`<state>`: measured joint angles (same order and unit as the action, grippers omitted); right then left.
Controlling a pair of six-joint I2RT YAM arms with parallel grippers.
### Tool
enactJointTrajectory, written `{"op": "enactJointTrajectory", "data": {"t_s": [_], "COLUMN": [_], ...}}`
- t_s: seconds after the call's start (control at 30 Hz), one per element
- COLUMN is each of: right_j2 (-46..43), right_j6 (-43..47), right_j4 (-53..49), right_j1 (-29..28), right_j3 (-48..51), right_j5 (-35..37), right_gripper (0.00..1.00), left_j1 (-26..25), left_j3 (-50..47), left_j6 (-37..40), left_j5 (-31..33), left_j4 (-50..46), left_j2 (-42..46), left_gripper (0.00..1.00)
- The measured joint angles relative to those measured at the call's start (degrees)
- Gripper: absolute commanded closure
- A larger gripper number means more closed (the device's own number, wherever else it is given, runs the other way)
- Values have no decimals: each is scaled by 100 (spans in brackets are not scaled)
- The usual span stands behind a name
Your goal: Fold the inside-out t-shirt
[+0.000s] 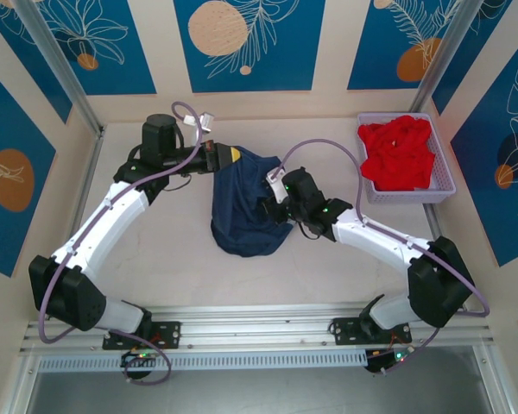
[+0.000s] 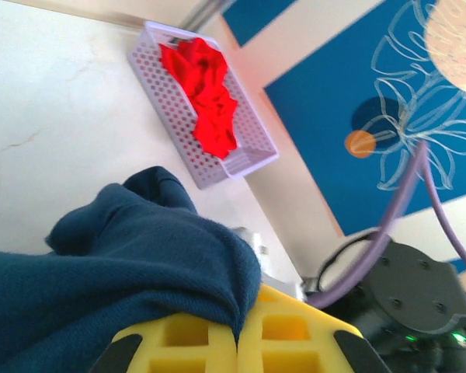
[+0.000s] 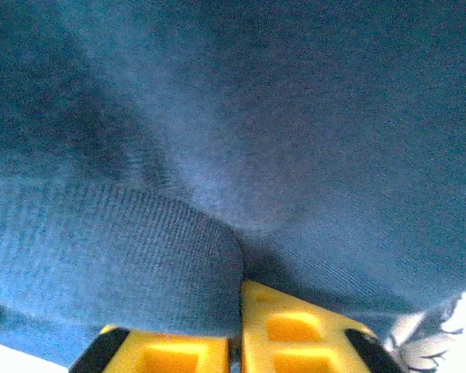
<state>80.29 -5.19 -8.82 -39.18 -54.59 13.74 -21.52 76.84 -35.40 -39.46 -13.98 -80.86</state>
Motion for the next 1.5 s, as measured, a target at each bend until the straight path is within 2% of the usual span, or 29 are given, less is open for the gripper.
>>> {"op": "enactJointTrajectory", "data": {"t_s": [0.13,0.27,0.43,0.53,0.67,0.77,0.87,0.97,1.1,1.17,1.23,1.4,1.43,1.47,1.5], "right_j2": [-439,-844,-802,-612,-299,-127,-24,-20,-20,-20,-20,0,20,44,63], "right_j6": [-131,-675,-1539,-1897,-2146,-2214,-2227,-2229,-2229,-2234,-2249,-2249,-2249,-2251,-2264], "right_j4": [-483,-852,-885,-905,-1064,-1215,-1364,-1438,-1478,-1491,-1493,-1554,-1589,-1613,-1672], "right_j1": [214,804,1515,1668,1799,1895,1971,2033,2118,2155,2184,2251,2273,2293,2328], "right_j3": [-243,-994,-1993,-2190,-2225,-2238,-2317,-2358,-2385,-2385,-2385,-2452,-2509,-2562,-2629], "right_j5": [-402,-1497,-2911,-3486,-3974,-4221,-4404,-4548,-4706,-4743,-4776,-4833,-4835,-4822,-4760], "right_gripper": [100,100,100,100,100,100,100,100,100,100,100,100,99,90,77], "left_j1": [15,52,68,66,-63,-455,-1058,-1462,-1515,-1517,-1552,-1554,-1552,-1550,-1537], "left_j3": [116,420,680,437,-417,-739,-621,-273,114,238,365,507,535,546,553], "left_j6": [140,339,739,1021,1416,1700,2006,2260,2470,2529,2586,2505,2470,2398,2253], "left_j5": [918,1827,2332,2343,1993,1399,833,492,341,304,234,214,240,254,278], "left_j4": [-361,-566,-850,-890,-710,-452,-120,-2,4,-22,-39,-44,-39,-15,28], "left_j2": [-35,-372,-846,-710,37,496,411,-92,-774,-1010,-1207,-1340,-1340,-1340,-1335], "left_gripper": [100,98,61,47,41,38,38,40,49,58,72,100,100,100,100]}}
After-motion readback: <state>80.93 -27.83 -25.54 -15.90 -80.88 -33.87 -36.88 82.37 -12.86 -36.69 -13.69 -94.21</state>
